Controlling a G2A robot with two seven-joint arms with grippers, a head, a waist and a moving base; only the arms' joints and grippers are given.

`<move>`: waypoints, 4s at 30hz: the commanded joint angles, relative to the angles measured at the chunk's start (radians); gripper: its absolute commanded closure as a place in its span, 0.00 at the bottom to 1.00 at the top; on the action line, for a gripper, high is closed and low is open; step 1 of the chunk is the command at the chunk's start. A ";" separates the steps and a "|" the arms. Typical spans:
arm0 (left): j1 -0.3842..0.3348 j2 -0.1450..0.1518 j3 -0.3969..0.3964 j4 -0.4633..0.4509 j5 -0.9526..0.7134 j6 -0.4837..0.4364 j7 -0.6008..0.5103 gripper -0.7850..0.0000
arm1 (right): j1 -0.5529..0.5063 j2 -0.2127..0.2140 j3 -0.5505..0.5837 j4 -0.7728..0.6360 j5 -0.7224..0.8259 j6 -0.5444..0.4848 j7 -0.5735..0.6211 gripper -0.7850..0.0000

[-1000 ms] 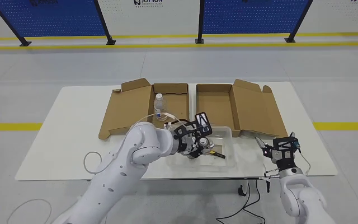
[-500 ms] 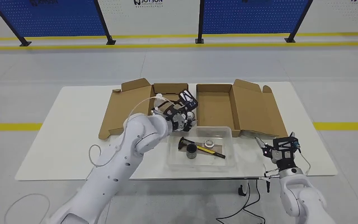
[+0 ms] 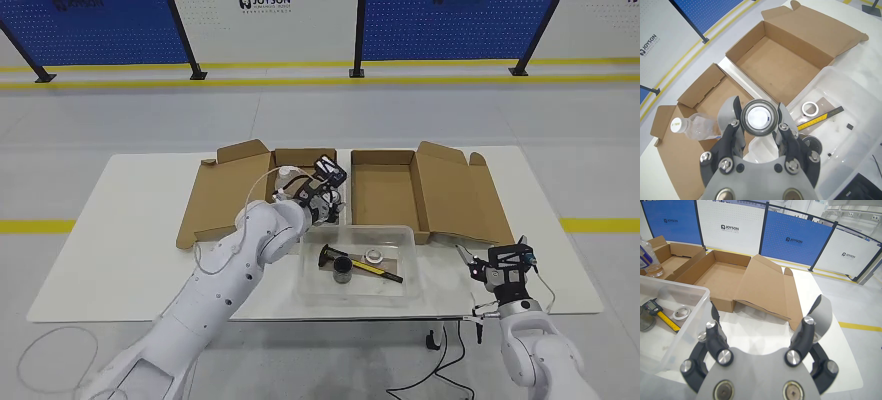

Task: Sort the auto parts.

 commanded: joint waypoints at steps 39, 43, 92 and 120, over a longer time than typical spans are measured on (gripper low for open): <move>-0.243 -0.154 0.153 0.652 -0.063 -0.122 0.224 1.00 | 0.000 0.000 0.000 0.000 0.000 0.000 0.000 0.00; -0.258 -0.167 0.159 0.691 -0.067 -0.131 0.235 1.00 | 0.000 0.000 0.000 0.000 0.000 0.000 0.000 0.00; -0.350 -0.244 0.164 0.868 -0.032 -0.186 0.346 0.00 | 0.000 0.000 0.000 0.000 0.000 0.000 0.000 0.00; 0.216 -0.063 -0.092 -0.189 -0.023 -0.255 -0.136 0.10 | 0.000 0.000 0.000 0.000 0.000 0.000 0.000 0.00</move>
